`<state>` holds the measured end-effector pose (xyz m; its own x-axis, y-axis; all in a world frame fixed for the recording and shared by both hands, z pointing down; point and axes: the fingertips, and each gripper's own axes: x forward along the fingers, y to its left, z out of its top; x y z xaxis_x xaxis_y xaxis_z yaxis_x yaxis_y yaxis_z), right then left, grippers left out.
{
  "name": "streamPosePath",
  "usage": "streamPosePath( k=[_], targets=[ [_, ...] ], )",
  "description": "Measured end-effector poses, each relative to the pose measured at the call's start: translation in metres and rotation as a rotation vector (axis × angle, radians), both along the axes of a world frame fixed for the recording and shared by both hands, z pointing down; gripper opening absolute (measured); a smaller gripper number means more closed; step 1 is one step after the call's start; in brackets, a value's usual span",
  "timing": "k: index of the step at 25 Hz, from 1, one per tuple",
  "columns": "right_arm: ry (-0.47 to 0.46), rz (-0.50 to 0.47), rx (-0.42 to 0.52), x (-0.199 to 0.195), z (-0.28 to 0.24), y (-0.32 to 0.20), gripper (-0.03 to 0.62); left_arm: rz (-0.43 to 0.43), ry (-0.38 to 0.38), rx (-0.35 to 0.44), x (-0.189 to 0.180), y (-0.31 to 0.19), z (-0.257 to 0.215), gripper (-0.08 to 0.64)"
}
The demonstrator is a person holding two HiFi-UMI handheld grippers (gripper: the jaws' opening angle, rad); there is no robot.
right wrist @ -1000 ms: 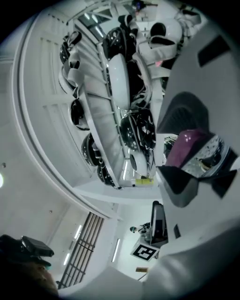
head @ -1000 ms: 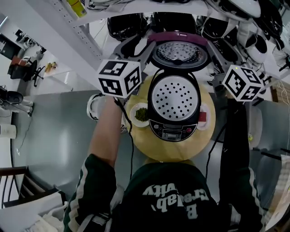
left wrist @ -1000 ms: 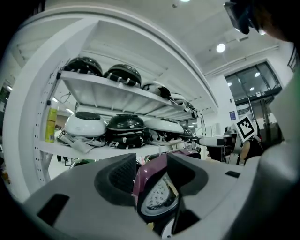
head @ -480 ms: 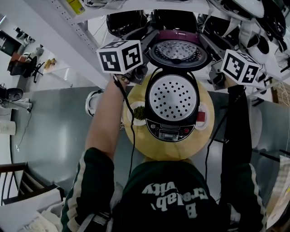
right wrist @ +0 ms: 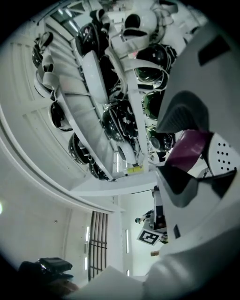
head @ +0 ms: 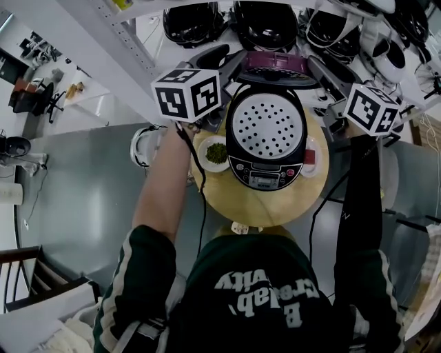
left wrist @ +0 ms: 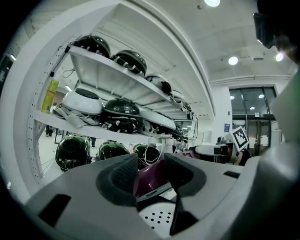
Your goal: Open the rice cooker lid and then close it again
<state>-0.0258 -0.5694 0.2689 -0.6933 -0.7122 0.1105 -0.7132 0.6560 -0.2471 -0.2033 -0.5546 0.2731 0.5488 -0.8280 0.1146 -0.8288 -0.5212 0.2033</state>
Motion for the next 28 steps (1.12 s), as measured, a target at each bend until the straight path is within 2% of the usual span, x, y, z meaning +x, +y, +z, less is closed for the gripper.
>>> streamPosePath(
  k=[5, 8, 12, 13, 17, 22, 28],
  targets=[
    [0.044, -0.016, -0.033, -0.002, 0.024, 0.052, 0.225, 0.058, -0.038, -0.004, 0.003, 0.05, 0.024, 0.167],
    [0.073, -0.008, -0.047, -0.002, 0.041, 0.08, 0.195, 0.087, -0.078, -0.006, 0.007, 0.076, 0.042, 0.166],
    [0.114, 0.002, -0.087, -0.003, 0.071, 0.112, 0.192, 0.113, -0.104, -0.041, 0.011, 0.106, 0.071, 0.18],
    [0.121, 0.004, -0.101, -0.003, 0.078, 0.118, 0.192, 0.122, -0.106, -0.047, 0.013, 0.113, 0.077, 0.2],
    [0.123, 0.015, -0.152, -0.004, 0.101, 0.139, 0.192, 0.148, -0.086, -0.055, 0.022, 0.138, 0.096, 0.19],
    [0.136, 0.024, -0.201, -0.009, 0.129, 0.157, 0.213, 0.147, -0.048, -0.102, 0.025, 0.156, 0.125, 0.19],
    [0.143, 0.032, -0.23, -0.017, 0.159, 0.169, 0.235, 0.14, -0.049, -0.15, 0.026, 0.167, 0.157, 0.19]
  ],
)
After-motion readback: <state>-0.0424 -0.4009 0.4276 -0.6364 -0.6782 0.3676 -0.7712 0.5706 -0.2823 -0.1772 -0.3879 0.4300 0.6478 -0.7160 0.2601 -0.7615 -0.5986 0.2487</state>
